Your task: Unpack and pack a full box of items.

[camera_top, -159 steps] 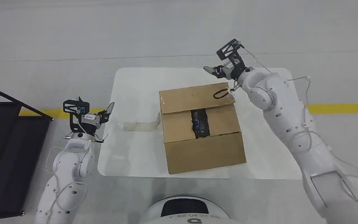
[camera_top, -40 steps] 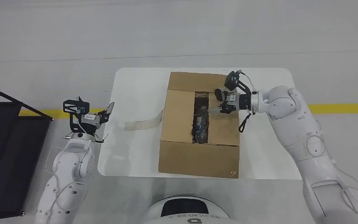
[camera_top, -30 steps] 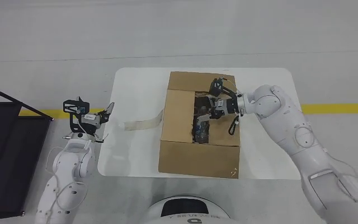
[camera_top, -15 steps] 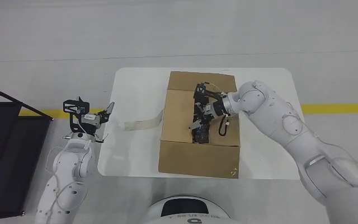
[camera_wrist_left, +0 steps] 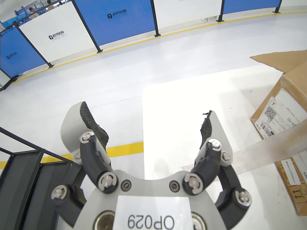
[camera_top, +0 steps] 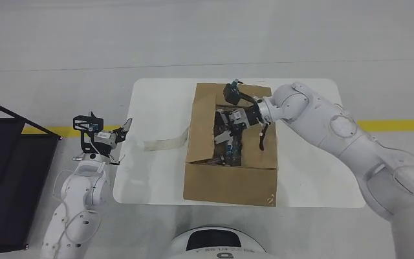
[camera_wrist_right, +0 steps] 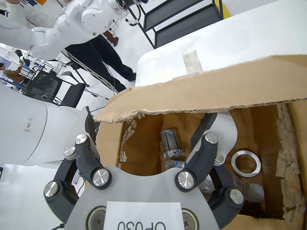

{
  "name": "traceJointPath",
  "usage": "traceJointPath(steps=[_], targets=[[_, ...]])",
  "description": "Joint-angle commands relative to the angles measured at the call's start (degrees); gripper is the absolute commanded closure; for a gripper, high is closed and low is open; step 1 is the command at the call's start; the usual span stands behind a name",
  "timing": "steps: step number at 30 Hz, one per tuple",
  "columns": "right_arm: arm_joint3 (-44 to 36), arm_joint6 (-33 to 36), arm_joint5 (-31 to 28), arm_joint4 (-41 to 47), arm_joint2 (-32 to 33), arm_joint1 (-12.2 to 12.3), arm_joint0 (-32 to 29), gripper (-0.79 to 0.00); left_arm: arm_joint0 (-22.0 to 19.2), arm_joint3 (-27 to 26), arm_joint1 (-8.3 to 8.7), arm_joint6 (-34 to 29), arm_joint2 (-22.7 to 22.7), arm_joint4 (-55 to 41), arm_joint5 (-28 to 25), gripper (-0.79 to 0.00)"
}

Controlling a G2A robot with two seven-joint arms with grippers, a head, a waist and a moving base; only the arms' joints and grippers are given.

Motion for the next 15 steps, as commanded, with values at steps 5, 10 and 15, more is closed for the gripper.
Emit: traceJointPath(steps=[5,10,15], targets=[[-4.6,0.0,0.0,-3.6,-4.2,-1.7,5.8,-0.785,0.0,0.0,0.00,0.0,0.0,0.0,0.0,-0.785],[-3.2,2.1,2.2,-9.2,-4.3,-6.5,7.0,-0.785,0.0,0.0,0.00,0.0,0.0,0.0,0.0,-0.785],[0.5,4.6,4.6,-13.1,-4.3,-12.7,6.8,-0.785,0.0,0.0,0.00,0.0,0.0,0.0,0.0,-0.785]])
